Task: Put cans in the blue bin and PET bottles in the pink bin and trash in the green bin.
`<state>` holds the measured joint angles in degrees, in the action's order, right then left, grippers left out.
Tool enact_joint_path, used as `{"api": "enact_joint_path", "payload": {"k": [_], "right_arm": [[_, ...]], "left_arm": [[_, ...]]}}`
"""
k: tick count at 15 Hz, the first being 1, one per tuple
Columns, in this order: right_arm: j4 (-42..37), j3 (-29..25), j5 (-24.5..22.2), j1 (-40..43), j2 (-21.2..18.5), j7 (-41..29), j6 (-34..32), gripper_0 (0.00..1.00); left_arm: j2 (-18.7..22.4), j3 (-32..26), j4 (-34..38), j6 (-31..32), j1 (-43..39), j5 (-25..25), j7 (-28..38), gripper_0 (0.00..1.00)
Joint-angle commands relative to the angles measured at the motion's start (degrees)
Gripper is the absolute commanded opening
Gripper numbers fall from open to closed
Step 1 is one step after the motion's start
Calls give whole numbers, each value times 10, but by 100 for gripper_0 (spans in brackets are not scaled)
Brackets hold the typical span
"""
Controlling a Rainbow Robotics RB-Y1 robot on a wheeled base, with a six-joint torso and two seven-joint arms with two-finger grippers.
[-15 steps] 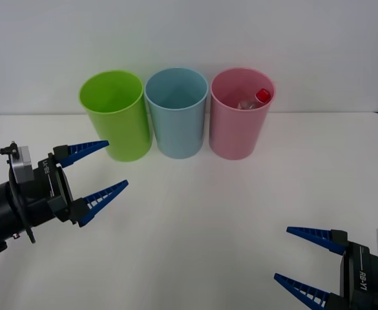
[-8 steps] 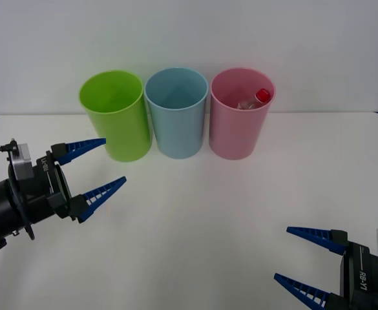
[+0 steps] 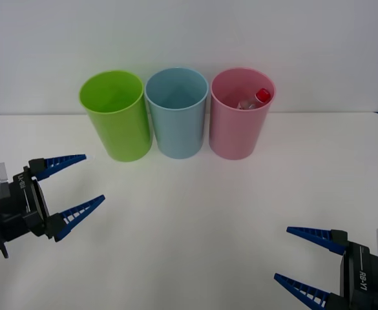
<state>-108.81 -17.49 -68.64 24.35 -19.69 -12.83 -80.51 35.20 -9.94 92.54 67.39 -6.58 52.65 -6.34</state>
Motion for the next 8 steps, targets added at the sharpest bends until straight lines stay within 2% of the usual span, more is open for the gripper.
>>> {"api": "enact_joint_path", "payload": {"k": [1,8], "right_arm": [[0,0,0,0,0,0,0,100],[0,0,0,0,0,0,0,100]], "left_arm": [[0,-17,0,0,-12,27,-5,100],[0,-23,0,2,-40,59,-3,100]]}}
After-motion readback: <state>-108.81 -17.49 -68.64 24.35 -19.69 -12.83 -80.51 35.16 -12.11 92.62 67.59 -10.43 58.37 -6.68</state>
